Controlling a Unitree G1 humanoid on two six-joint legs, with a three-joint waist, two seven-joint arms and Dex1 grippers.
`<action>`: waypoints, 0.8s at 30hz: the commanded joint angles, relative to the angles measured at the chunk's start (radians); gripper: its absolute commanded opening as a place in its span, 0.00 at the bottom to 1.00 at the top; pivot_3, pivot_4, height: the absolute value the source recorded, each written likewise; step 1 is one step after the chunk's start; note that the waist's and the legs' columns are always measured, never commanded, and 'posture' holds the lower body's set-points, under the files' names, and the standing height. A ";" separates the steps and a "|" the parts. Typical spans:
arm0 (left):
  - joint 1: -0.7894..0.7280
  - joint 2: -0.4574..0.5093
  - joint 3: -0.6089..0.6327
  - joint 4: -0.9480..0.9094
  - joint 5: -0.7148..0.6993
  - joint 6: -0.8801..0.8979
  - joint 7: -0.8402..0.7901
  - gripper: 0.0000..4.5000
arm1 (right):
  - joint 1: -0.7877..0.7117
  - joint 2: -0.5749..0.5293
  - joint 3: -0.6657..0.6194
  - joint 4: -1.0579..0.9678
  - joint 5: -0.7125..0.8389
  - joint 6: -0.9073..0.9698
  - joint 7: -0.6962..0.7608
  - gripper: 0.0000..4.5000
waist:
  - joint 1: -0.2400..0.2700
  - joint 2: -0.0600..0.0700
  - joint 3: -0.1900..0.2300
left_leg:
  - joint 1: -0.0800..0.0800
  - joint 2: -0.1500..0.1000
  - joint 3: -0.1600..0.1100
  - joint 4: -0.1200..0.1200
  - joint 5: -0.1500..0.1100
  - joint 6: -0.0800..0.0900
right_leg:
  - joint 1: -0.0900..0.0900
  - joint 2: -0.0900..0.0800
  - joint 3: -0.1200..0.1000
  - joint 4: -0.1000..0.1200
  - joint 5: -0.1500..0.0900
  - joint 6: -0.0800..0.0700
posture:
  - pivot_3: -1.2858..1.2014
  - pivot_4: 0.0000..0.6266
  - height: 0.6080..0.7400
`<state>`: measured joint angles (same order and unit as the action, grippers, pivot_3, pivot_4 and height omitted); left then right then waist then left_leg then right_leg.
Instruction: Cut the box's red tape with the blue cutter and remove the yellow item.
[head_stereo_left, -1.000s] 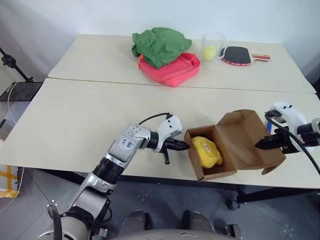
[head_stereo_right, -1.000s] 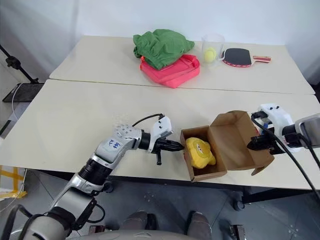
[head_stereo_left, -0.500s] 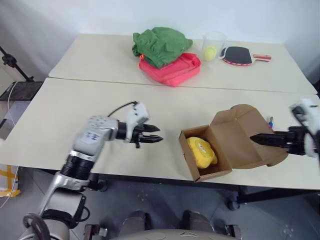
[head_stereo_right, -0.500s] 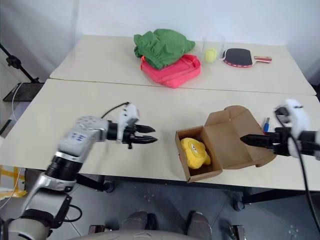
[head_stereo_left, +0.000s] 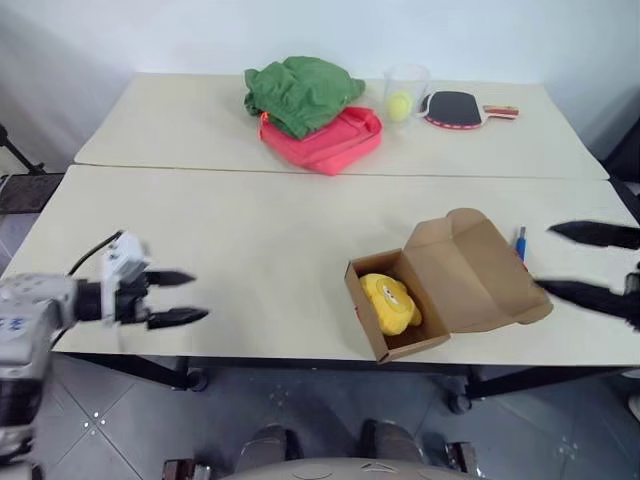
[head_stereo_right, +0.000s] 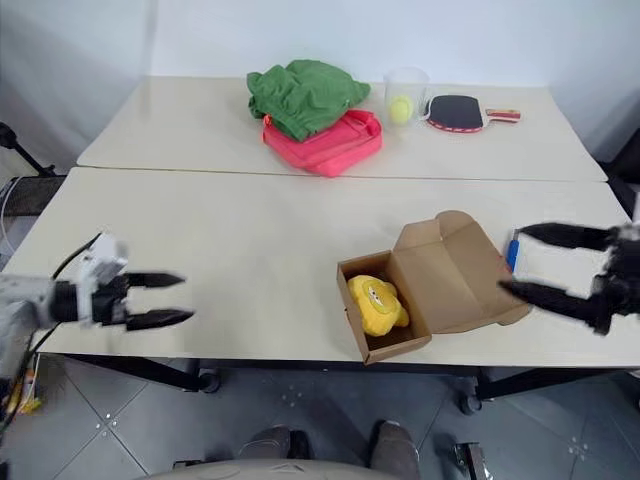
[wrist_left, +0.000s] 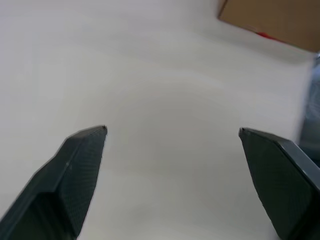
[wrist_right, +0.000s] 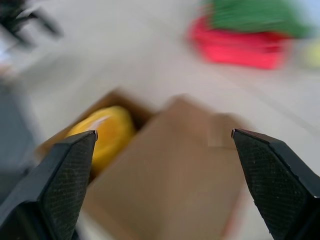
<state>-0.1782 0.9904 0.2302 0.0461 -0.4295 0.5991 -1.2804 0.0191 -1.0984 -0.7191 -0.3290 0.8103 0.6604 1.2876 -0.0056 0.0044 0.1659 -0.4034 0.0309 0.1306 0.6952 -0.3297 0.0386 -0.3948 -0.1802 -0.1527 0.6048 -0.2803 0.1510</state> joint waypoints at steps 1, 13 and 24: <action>0.098 0.072 0.057 -0.094 -0.067 0.091 -0.064 1.00 | 0.020 0.012 0.006 -0.080 0.008 -0.048 0.039 1.00 | 0.002 0.000 0.001 | 0.000 0.000 0.000 0.000 0.000 0.000 | 0.000 0.000 0.000 0.000 0.000 0.000 | 0.52 0.24 1.00; -0.640 -0.204 -0.412 -0.197 -0.059 0.237 -0.017 1.00 | 0.094 0.024 -0.032 -0.103 -0.013 -0.074 0.061 1.00 | 0.057 -0.006 0.005 | -0.002 -0.006 0.000 0.004 0.001 0.003 | 0.003 -0.001 0.006 -0.002 0.000 0.000 | 0.52 0.24 1.00; -1.100 -0.691 -0.835 0.153 0.187 0.143 -0.005 1.00 | 0.322 0.189 -0.244 -0.281 -0.002 -0.045 -0.060 1.00 | 0.054 -0.009 0.007 | -0.002 -0.002 0.009 0.002 0.001 0.002 | 0.002 0.003 0.006 -0.008 -0.001 0.000 | 0.52 0.24 1.00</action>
<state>-1.2474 0.3165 -0.5655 0.1710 -0.2970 0.7673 -1.2959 0.3364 -0.9188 -0.9178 -0.5629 0.7905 0.6164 1.2525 0.0485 -0.0044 0.1725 -0.4056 0.0284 0.1393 0.6979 -0.3286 0.0408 -0.3928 -0.1772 -0.1461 0.5960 -0.2810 0.1511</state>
